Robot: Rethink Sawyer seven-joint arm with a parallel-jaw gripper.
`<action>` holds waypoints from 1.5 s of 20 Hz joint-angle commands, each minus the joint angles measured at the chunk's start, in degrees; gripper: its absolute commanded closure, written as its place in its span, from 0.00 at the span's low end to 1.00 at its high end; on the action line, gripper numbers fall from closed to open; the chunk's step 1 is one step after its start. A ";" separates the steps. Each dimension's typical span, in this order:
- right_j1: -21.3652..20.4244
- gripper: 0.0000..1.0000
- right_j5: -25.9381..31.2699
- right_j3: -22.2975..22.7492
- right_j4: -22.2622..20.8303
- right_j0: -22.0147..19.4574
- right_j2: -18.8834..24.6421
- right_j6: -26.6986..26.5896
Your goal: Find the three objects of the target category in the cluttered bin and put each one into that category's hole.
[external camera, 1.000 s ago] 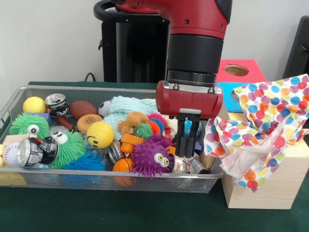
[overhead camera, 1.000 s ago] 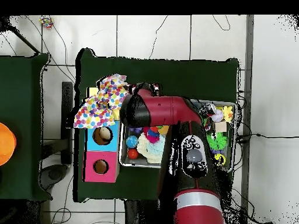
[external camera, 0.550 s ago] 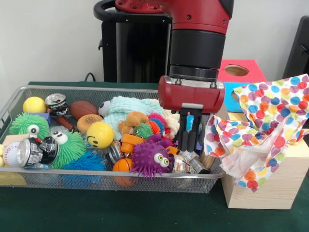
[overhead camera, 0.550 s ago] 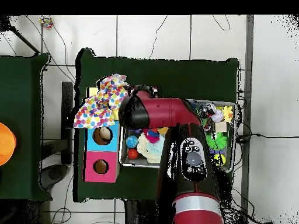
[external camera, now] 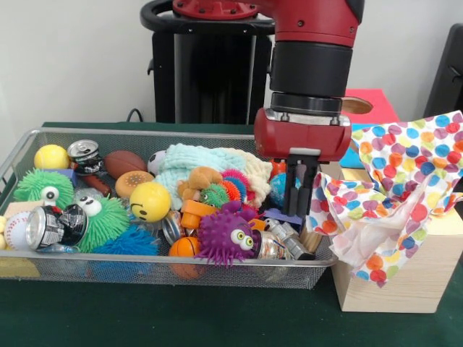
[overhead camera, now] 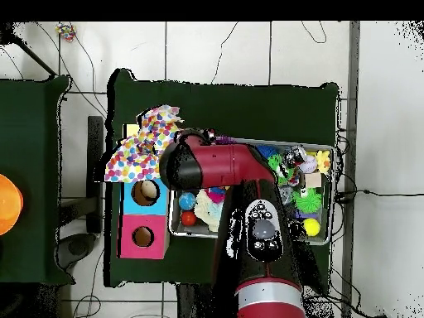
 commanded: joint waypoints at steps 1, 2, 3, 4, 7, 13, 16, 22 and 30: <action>1.88 1.00 -1.79 6.22 0.61 -2.32 3.59 7.44; 2.17 1.00 -2.10 6.06 0.46 -3.04 4.40 6.79; 2.47 1.00 -2.42 5.91 0.30 -3.76 5.21 6.13; 2.66 1.00 -2.16 5.66 0.23 -4.24 5.72 5.52; 3.01 1.00 -1.91 5.64 0.00 -5.27 6.64 4.74; 3.60 1.00 -2.10 5.07 -0.82 -6.98 8.57 3.79; 3.21 1.00 -1.71 4.53 -1.26 -6.01 7.10 4.61; 1.71 1.00 -2.56 2.63 -2.70 0.94 -1.61 9.36; 0.26 1.00 -0.76 2.20 -0.91 7.91 -9.51 11.73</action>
